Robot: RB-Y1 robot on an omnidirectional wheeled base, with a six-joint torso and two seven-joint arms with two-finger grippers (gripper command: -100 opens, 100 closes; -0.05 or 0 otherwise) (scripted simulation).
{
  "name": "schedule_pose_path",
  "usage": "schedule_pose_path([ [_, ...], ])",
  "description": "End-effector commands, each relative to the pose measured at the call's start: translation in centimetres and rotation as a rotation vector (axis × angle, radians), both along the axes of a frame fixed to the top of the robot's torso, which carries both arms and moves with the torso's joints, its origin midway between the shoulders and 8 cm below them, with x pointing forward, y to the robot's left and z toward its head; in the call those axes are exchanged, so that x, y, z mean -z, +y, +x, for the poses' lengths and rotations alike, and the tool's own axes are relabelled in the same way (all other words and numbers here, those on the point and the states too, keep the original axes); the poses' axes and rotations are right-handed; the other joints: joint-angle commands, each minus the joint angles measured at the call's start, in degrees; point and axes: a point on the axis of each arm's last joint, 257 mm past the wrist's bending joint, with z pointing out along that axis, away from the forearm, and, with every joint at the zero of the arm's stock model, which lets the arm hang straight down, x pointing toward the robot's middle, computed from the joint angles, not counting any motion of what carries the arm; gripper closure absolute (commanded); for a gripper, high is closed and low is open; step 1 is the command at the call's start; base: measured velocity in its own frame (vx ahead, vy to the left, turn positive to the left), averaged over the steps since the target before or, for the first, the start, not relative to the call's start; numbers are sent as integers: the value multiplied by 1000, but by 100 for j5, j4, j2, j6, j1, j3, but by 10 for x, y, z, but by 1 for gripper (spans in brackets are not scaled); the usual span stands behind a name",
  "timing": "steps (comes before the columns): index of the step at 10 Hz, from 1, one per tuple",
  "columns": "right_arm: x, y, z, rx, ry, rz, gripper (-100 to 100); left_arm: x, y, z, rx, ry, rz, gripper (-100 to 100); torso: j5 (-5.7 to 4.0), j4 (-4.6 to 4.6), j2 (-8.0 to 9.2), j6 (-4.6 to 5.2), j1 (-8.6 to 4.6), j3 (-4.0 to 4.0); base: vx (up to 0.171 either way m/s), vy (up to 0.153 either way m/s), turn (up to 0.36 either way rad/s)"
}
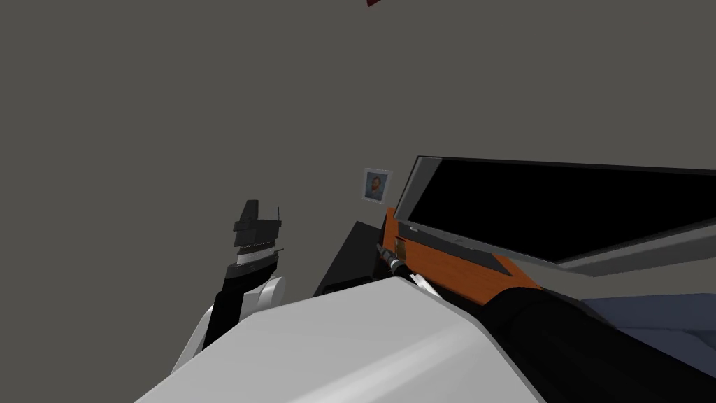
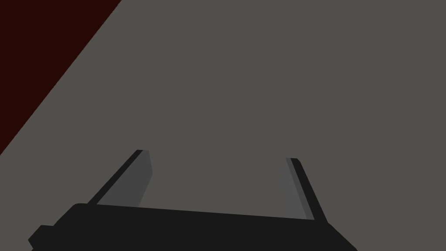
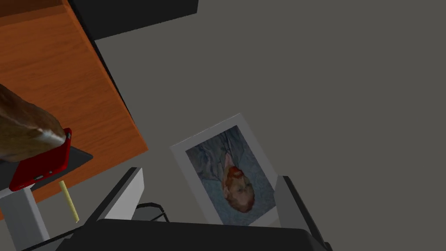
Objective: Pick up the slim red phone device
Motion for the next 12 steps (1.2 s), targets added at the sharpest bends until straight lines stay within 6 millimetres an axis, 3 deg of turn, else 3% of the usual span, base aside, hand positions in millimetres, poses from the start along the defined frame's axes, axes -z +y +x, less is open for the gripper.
schedule_pose_path([
  [1, 22, -11, -15, -17, 75, -83, -100, 0, 0, 0, 0, 0, 0, 0, 0, 0, 0, 0, 0, 0, 13, 21, 266],
  [4, 55, -31, -45, -56, 194, -228, -100, 0, 0, 0, 0, 0, 0, 0, -1, -1, -3, 2, -7, -2, 21, 10, 244],
  [7, 71, -44, -62, -75, 261, -303, -100, 0, 0, 0, 0, 0, 0, 0, -2, -1, -3, -2, -10, -2, 20, -4, 160],
  [9, 94, -68, -93, -115, 372, -435, -100, 0, 0, 0, 0, 0, 0, 0, -3, -1, -3, -1, -12, -2, 28, -18, 261],
  [12, 105, -82, -111, -150, 435, -522, -100, 0, 0, 0, 0, 0, 0, 0, -4, -2, -7, 0, -19, -4, 29, -27, 132],
])
